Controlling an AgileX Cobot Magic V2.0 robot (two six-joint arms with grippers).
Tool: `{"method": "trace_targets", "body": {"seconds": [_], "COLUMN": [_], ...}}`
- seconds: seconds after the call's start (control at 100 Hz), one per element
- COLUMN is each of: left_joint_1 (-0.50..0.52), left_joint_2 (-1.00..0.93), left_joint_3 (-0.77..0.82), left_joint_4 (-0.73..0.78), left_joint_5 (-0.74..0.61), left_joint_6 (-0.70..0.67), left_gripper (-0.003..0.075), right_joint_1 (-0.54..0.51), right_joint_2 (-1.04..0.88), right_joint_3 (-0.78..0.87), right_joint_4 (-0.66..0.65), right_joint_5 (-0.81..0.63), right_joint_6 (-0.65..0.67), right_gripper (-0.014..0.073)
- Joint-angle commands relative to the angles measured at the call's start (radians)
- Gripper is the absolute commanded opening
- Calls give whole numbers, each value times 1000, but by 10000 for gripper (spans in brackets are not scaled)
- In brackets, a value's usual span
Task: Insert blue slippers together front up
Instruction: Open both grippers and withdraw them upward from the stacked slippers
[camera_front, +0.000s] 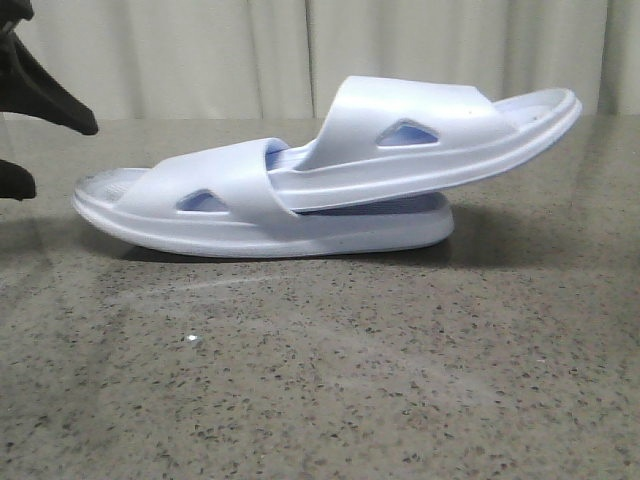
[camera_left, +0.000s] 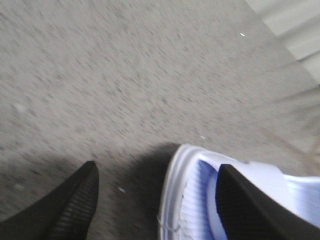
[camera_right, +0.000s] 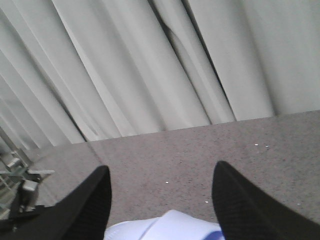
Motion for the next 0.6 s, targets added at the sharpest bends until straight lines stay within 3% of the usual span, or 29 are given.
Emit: {"method": "trace_targets", "body": {"seconds": [0.0,0.22,0.39,0.59], "left_joint_1": [-5,-5,-5,-5], "left_joint_2": [-46,-237,-425,-651], "left_joint_3": [-30,-30,-24,54], "left_joint_4": [-36,-18,116,218], "left_joint_5": [-44,-183,-249,-305], "left_joint_6": [53,259,272,272], "left_gripper": [444,444,444,444], "right_joint_1": [4,4,4,4], "right_joint_2": [0,0,-21,-155], "right_joint_3": [-34,-32,10,157], "right_joint_4": [-78,-283,-384,-428], "right_joint_5": [-58,-113,-146,-318], "right_joint_6": [-20,-20,-20,-21], "right_gripper": [384,384,384,384]}}
